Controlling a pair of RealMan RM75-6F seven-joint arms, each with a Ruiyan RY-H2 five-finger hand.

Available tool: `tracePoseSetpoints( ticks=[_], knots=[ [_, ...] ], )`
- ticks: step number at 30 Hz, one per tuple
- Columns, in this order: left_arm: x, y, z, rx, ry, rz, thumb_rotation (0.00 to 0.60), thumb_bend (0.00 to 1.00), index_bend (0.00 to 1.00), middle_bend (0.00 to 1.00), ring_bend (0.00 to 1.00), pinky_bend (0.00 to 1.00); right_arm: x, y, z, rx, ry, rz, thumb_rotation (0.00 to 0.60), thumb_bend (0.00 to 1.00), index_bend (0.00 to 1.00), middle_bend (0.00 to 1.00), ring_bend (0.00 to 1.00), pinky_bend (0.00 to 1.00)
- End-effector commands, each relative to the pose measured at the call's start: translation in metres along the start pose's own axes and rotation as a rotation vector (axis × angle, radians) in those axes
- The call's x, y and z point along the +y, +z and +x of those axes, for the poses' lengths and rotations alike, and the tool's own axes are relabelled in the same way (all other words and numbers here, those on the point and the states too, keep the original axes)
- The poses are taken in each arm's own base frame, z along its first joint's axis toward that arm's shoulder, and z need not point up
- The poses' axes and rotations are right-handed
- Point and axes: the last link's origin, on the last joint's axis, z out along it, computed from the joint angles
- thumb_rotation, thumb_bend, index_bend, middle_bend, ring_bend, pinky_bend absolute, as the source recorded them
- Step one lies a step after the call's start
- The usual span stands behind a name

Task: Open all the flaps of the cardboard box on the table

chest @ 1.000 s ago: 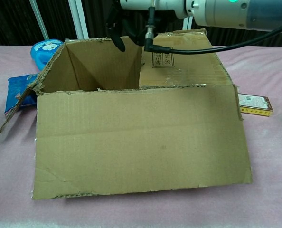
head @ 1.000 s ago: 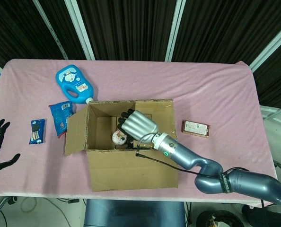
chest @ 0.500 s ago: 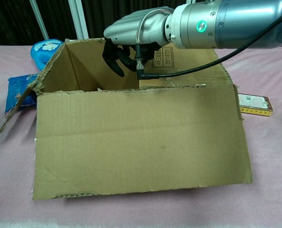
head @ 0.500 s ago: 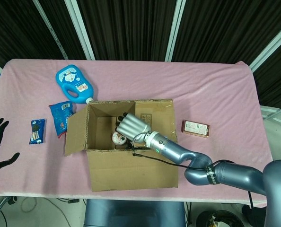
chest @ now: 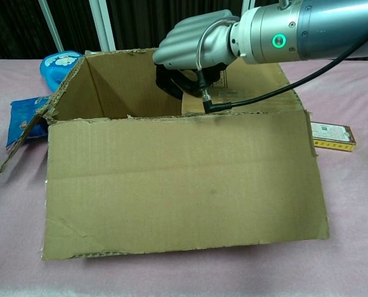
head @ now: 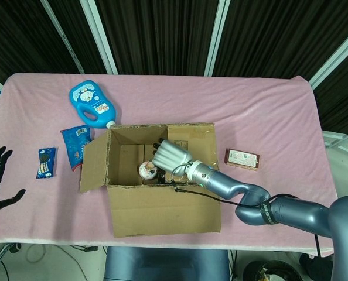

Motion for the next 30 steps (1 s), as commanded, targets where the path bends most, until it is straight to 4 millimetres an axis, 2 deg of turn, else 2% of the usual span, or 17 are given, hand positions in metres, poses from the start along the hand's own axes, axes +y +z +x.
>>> tracePoseSetpoints(
  ticks=[1,12,20,30],
  knots=[
    [0.000,0.000,0.000,0.001,-0.001,0.000,0.600,0.17,0.00,0.00,0.00,0.00,0.000,-0.002,0.001,-0.003,-0.047,0.013,0.600,1.00,0.64,0.47,0.29,0.34],
    [0.001,0.000,0.001,-0.005,-0.010,-0.002,0.600,0.17,0.00,0.00,0.00,0.00,0.003,-0.011,0.016,0.010,-0.190,0.042,0.600,1.00,0.66,0.50,0.29,0.34],
    [0.001,0.000,0.001,-0.006,-0.016,-0.006,0.600,0.17,0.00,0.00,0.00,0.00,0.011,-0.019,0.027,0.005,-0.220,0.022,0.600,1.00,0.66,0.50,0.29,0.34],
    [0.003,-0.001,0.001,-0.009,-0.018,-0.012,0.600,0.17,0.00,0.00,0.00,0.00,0.024,-0.039,0.048,0.025,-0.234,-0.034,0.600,1.00,0.66,0.49,0.29,0.34]
  ],
)
